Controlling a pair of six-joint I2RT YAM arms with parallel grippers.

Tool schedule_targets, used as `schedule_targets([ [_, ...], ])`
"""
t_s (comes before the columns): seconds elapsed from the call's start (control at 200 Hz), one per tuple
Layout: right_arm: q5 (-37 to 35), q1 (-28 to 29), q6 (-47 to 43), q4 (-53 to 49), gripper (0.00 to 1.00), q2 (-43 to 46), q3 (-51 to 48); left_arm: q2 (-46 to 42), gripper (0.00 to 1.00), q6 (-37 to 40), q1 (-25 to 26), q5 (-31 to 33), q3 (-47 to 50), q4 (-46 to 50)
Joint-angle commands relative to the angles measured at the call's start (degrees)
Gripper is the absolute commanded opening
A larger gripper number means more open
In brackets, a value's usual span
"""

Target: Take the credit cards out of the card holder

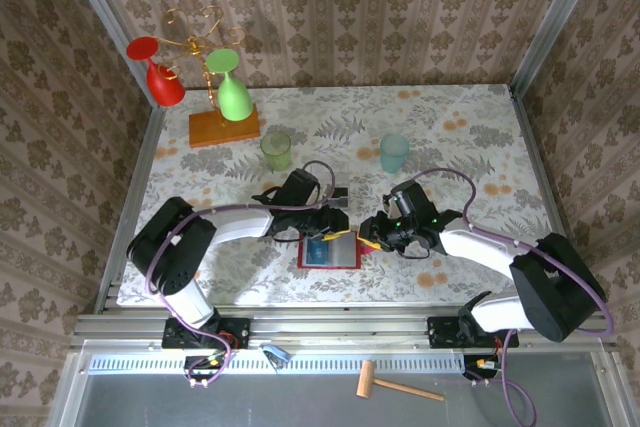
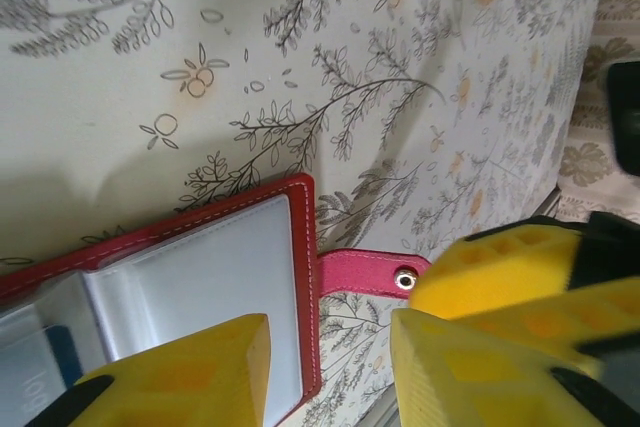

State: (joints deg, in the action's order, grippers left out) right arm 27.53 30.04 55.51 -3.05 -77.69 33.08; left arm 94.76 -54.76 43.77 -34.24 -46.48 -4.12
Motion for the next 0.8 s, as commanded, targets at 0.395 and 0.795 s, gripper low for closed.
schedule_targets([
  [0.395, 3.83, 6.96, 3.7, 7.87, 0.25, -15.16, 10.35, -13.63, 0.34, 2.8, -6.11, 2.38, 11.98, 3.41],
  [0.795, 4.55, 8.97, 5.0, 10.78, 0.24, -21.0, 10.5, -15.5, 0.34, 3.43, -7.56, 2.6, 13.79, 4.6],
])
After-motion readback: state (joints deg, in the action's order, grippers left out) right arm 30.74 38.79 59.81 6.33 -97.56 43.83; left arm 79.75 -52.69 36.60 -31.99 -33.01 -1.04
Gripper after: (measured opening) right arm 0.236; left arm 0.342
